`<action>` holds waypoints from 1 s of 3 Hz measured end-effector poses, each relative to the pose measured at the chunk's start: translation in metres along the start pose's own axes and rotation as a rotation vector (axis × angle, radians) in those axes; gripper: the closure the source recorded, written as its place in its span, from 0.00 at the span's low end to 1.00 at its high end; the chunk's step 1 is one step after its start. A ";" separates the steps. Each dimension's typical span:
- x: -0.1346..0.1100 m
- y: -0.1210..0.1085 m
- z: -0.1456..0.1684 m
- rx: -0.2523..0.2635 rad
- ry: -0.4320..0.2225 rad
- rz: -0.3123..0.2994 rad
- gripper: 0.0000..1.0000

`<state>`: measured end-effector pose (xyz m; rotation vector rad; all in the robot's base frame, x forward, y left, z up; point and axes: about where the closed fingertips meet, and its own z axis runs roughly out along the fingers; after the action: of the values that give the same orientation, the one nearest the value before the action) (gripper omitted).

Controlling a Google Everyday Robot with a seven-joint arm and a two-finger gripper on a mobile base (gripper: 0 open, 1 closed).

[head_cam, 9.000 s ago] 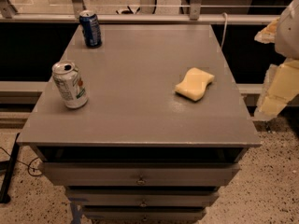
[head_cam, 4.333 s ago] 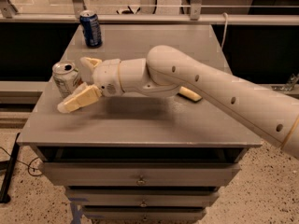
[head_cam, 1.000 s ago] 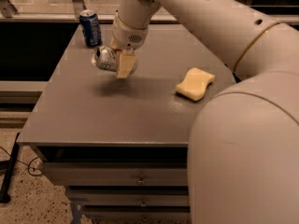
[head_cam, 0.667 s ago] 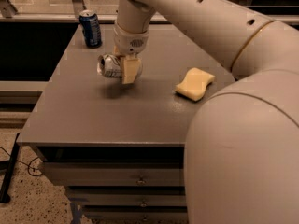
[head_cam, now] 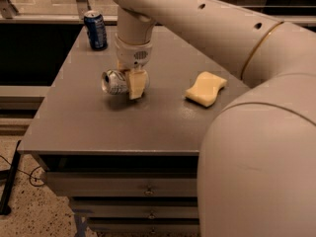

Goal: Knock 7up can over

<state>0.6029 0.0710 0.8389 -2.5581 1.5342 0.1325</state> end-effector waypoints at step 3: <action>-0.030 0.019 0.005 -0.030 -0.025 -0.089 0.00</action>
Offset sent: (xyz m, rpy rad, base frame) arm -0.0369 0.0135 0.0000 -0.0084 0.0328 0.1060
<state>0.5717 0.0886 0.8373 -2.6319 1.4177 0.1770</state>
